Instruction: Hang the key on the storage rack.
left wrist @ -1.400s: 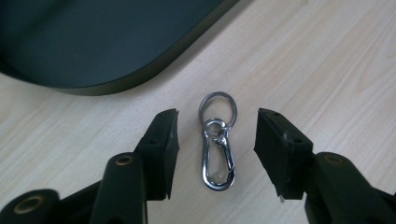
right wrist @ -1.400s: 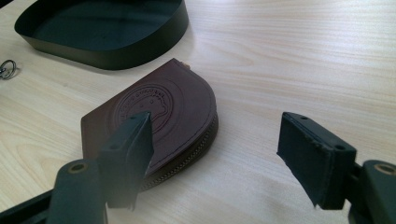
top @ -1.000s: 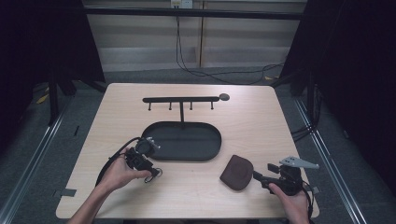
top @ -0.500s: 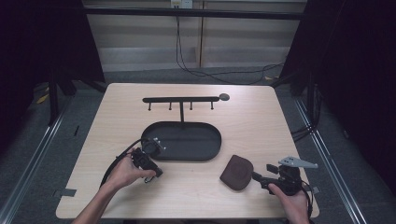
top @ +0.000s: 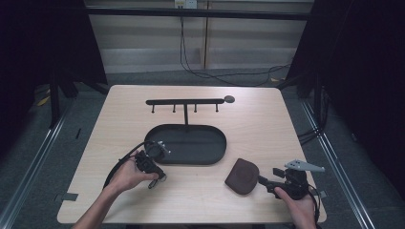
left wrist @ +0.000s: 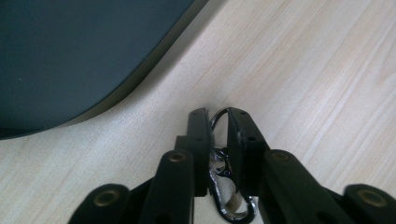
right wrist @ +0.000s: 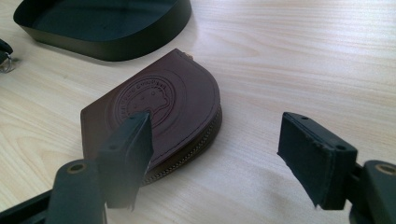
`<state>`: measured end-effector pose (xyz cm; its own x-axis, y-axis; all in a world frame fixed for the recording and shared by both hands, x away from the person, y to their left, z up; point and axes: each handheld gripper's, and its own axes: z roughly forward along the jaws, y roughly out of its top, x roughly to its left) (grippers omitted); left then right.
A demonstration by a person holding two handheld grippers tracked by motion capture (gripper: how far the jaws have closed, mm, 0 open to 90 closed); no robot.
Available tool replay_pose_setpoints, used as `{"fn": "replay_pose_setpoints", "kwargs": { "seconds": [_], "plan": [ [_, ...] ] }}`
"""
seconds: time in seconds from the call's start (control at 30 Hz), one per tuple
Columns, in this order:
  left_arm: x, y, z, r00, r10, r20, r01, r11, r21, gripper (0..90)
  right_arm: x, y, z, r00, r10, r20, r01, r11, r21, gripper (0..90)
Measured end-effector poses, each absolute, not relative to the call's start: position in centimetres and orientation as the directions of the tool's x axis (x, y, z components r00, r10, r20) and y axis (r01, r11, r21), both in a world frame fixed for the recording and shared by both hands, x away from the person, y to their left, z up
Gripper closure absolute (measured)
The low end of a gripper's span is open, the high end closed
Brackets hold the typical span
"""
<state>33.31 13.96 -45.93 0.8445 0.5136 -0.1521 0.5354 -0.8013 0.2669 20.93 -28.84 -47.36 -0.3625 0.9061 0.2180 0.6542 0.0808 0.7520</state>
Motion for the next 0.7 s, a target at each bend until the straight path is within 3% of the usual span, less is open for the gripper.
{"fn": "replay_pose_setpoints", "kwargs": {
  "seconds": [0.2,0.7],
  "plan": [
    [33.1,13.7,-45.2,0.854,0.495,-0.159,0.520,-0.811,0.269,87.7,20.9,-28.9,-47.4,-0.357,0.908,0.221,0.657,0.076,0.750,26.5],
    [32.9,14.0,-44.2,0.861,0.476,-0.180,0.509,-0.819,0.265,89.3,21.0,-29.0,-47.5,-0.351,0.909,0.224,0.661,0.071,0.747,26.4]
  ]
}}
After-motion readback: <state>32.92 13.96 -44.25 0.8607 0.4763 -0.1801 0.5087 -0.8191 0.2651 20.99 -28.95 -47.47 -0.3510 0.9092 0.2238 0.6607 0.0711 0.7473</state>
